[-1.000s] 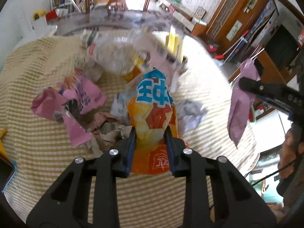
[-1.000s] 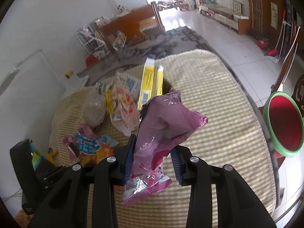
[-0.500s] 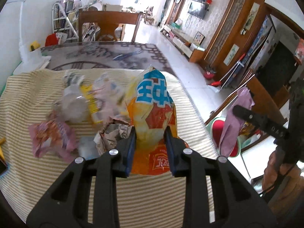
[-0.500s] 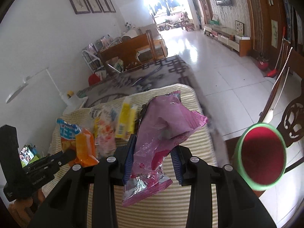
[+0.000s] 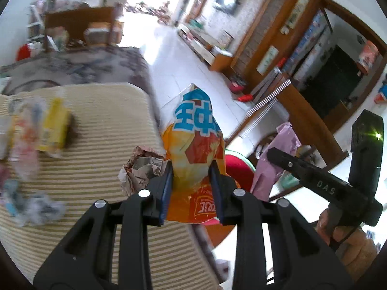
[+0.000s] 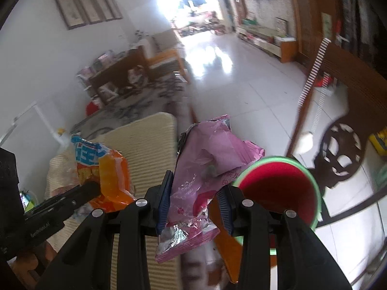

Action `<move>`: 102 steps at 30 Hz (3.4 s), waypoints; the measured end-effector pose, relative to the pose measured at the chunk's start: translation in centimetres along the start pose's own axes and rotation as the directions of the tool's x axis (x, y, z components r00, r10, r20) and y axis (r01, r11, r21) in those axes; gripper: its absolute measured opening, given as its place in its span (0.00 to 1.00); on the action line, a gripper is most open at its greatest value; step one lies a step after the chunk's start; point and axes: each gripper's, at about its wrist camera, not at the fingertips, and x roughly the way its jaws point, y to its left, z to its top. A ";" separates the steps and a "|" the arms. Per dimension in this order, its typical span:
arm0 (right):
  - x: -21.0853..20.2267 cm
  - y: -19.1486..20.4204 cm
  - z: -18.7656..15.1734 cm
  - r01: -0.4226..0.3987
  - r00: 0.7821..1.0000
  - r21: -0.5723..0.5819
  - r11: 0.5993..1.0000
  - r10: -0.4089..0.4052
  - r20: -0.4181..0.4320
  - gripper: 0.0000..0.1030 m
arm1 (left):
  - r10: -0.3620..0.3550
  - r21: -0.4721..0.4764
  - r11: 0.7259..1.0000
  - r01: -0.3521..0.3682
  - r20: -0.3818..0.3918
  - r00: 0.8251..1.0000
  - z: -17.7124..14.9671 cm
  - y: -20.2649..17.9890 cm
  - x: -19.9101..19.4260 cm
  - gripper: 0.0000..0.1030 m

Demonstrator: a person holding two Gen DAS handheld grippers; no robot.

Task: Collect trash
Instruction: 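Carry both held wrappers over to the red green-rimmed bin, then open both tools over the bin to drop the wrappers inside, then move both open tools back over the table, then grasp the crumpled blue-white paper with the right tool while the left tool grasps the pink pastry bag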

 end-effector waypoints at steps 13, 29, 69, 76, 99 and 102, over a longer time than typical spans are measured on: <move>1.2 -11.6 -0.7 0.176 0.984 0.114 0.978 -0.173 -0.031 0.47 | -0.066 0.121 0.989 0.081 -0.122 0.990 1.1 -8.4 9.8 0.46; 0.0 -12.0 0.4 0.111 0.993 0.174 0.979 -0.116 0.021 0.76 | -0.001 0.040 0.999 0.002 -0.015 1.000 1.4 -6.7 5.9 0.71; 4.3 16.9 -1.9 -0.179 0.977 -0.025 0.984 0.175 -0.121 0.79 | 0.184 -0.238 0.958 -0.161 0.078 0.980 -2.3 17.8 -8.6 0.77; 9.6 24.0 -5.5 -0.199 0.949 -0.035 0.979 0.183 -0.257 0.79 | 0.262 -0.145 0.957 -0.253 0.050 0.964 -2.3 27.3 -13.0 0.83; 18.2 27.2 -10.7 -0.122 0.863 0.263 0.957 0.233 -0.448 0.26 | 0.264 0.540 0.835 -0.108 -0.220 0.939 -2.6 35.1 -9.7 0.95; 17.8 26.7 -11.0 -0.124 0.865 0.270 0.955 0.237 -0.442 0.26 | 0.281 0.581 0.810 -0.079 -0.267 0.922 -2.8 35.2 -8.3 0.95</move>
